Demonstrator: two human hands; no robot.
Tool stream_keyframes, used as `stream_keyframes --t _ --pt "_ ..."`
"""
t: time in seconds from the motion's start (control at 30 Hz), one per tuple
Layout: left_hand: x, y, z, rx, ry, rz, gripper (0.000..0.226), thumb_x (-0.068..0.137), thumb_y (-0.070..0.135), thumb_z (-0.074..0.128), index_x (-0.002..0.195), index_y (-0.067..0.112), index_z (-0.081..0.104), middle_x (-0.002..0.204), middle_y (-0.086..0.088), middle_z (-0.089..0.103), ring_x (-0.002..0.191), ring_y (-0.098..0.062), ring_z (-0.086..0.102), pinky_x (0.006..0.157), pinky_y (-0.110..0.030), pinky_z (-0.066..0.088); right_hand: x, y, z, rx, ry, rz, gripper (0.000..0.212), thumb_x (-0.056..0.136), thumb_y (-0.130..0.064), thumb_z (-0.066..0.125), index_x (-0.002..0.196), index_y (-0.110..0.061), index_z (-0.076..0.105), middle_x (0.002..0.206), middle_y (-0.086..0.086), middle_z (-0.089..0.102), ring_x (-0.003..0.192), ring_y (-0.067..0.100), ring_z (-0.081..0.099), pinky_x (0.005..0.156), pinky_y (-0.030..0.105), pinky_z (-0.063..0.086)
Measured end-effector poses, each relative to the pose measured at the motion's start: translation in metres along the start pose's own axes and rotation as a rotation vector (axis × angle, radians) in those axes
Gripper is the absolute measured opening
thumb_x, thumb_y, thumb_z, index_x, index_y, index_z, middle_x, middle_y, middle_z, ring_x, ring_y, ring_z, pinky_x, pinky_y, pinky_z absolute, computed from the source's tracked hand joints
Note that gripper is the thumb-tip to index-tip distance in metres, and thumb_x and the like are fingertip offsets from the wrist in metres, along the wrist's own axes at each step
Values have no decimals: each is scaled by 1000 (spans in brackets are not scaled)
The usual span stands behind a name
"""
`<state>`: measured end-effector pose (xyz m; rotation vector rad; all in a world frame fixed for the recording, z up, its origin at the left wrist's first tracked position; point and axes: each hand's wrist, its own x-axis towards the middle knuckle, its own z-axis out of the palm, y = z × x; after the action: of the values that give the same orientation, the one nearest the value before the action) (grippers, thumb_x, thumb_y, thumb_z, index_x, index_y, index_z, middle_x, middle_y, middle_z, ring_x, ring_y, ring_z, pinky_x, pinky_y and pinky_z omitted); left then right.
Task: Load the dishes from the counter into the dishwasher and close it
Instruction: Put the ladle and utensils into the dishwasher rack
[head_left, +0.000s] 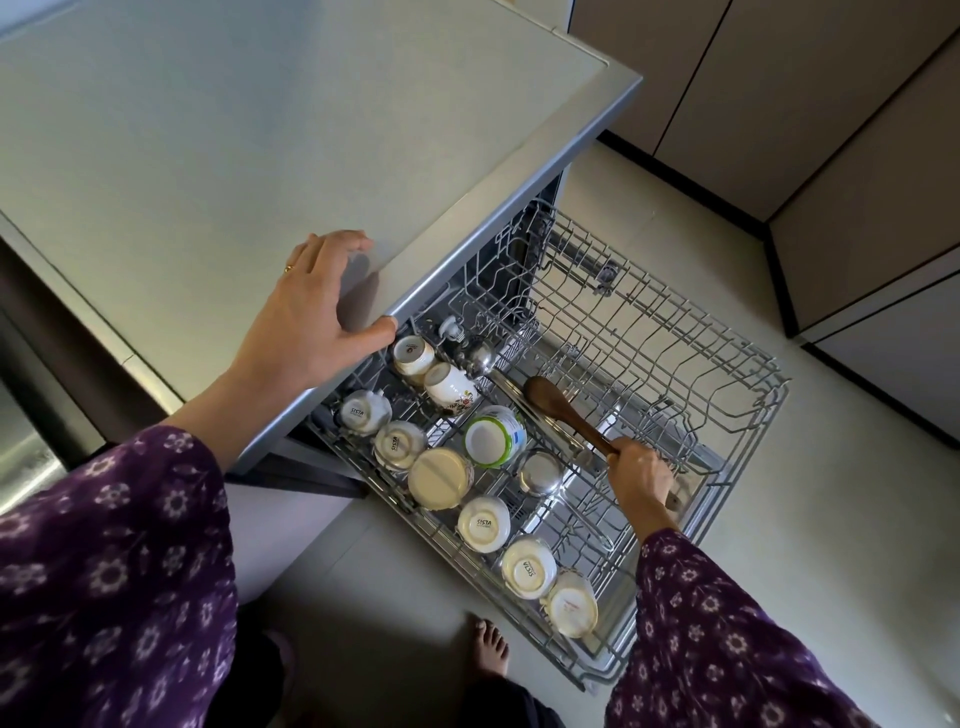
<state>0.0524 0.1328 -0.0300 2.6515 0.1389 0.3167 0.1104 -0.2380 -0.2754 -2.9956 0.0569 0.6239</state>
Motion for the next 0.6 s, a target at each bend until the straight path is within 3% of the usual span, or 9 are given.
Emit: stream_keyframes --t 0.13,0.33,0.53,0.6 --pt "1 -3 1 0 7 5 68 74 27 76 130 7 43 133 -7 47 124 -23 39 101 -35 34 6 -4 1 45 4 28 17 93 -24 55 105 -16 63 81 2 63 64 13 60 64 31 57" --pt "1 -4 2 -1 12 14 67 75 27 75 130 8 42 133 -7 46 122 -23 40 99 -35 36 4 -5 3 109 25 33 15 93 -17 55 106 -12 62 88 5 65 67 15 60 66 28 53" --pt "1 -4 2 1 4 13 67 74 26 76 129 7 42 132 -8 46 121 -25 40 98 -36 36 -10 -19 -2 143 103 -18 25 88 -12 60 113 -7 58 103 10 62 91 22 60 79 38 55" --pt "0 -4 1 -2 3 13 67 74 27 75 129 8 42 131 -7 46 120 -24 39 98 -35 37 -18 -30 -7 215 113 -25 24 86 -15 62 108 -9 58 102 8 60 93 23 58 76 38 56"
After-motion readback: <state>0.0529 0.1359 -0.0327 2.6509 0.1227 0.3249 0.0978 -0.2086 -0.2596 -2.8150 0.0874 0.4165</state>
